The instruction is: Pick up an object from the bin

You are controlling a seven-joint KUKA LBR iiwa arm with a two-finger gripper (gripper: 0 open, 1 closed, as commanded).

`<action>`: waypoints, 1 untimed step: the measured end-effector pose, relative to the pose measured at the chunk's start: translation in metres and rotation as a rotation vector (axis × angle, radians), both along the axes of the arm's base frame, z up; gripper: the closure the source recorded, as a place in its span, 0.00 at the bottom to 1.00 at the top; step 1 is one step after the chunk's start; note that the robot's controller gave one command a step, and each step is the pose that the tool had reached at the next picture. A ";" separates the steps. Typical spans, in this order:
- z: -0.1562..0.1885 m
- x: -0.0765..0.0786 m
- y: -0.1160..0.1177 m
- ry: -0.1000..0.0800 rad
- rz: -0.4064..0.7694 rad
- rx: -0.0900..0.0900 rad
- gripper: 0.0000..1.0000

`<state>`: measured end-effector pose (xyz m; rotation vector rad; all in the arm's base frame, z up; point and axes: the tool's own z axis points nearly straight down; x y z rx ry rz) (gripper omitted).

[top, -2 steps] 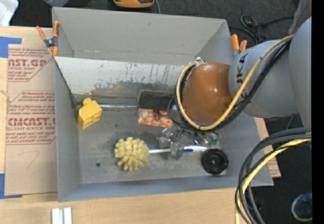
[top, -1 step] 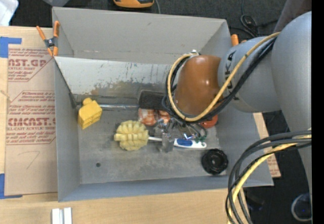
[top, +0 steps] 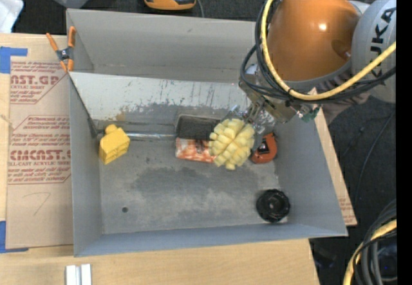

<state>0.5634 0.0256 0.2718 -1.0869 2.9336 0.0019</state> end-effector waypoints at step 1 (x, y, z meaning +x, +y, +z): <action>-0.001 0.000 0.000 0.002 0.000 0.001 1.00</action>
Offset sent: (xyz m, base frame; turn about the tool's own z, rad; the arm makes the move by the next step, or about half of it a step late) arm -0.0023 -0.0007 -0.0426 0.0411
